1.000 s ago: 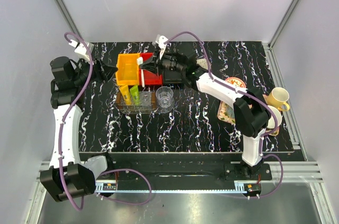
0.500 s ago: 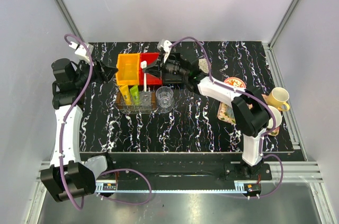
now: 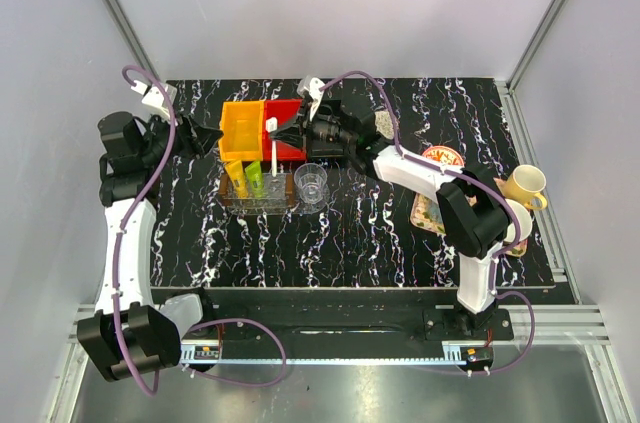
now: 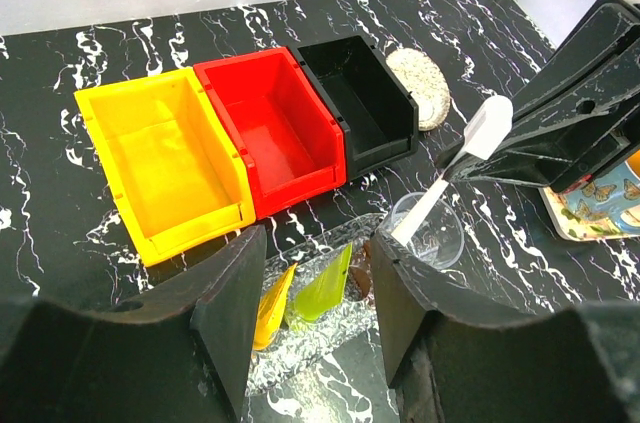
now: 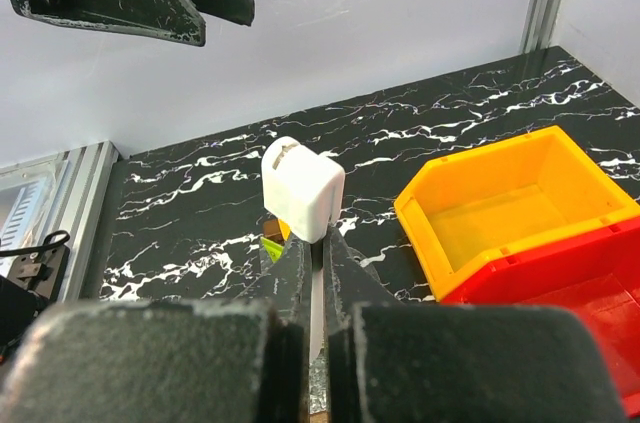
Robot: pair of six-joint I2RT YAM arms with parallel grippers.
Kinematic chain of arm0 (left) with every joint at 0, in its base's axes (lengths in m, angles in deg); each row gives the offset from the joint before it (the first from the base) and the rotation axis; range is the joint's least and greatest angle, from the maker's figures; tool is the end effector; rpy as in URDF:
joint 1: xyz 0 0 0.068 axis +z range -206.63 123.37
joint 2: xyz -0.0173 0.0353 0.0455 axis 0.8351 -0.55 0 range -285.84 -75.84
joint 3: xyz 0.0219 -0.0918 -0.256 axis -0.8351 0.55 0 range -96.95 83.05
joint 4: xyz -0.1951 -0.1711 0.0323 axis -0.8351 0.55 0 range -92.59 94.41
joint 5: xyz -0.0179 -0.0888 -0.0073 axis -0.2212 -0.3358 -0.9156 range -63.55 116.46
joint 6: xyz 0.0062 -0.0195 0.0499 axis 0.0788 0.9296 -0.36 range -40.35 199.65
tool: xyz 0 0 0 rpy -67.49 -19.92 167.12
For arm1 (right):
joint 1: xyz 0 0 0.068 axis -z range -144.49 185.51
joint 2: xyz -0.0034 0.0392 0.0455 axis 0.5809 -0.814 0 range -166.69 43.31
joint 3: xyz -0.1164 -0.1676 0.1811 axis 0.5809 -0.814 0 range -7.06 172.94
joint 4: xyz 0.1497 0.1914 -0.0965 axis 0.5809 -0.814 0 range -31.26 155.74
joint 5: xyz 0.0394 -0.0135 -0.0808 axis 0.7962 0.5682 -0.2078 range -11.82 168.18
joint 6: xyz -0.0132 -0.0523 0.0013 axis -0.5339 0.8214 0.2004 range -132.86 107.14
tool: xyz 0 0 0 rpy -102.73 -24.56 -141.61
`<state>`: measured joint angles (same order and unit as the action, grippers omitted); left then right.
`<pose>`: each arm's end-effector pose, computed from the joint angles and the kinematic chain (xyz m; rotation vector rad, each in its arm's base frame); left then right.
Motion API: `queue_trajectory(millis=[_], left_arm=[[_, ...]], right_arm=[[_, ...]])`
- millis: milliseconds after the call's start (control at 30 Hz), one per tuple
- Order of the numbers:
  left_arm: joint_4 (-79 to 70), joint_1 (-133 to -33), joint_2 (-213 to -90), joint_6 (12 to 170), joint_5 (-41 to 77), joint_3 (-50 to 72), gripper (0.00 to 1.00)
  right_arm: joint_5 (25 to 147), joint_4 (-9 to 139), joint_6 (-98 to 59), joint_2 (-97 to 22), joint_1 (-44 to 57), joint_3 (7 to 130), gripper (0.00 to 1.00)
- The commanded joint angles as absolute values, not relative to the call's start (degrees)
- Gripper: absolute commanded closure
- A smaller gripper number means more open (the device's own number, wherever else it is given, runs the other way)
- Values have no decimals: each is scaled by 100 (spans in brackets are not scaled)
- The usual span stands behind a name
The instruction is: Prepare toiletry sets of a toothbrush and toothpaste on the tray
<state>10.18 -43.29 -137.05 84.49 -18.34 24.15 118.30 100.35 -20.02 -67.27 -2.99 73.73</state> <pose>0.2353 0.0300 0.3691 0.2634 1.7772 -0.6068 0.3427 0.3020 0.2995 -0.9831 1.2888 1.1430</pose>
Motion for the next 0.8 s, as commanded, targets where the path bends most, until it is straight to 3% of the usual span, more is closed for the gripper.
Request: queue_trajectory(millis=[0,767], left_arm=[[717,-4275,-13604,8439,-1951,2495,50],[611,-4231,-13701,8439,-2065,2609,51]], right_arm=[[11896,10195,-1954,-6760,-281,7380,100],[11887,10178,-1963,-7086,-368,7415,100]])
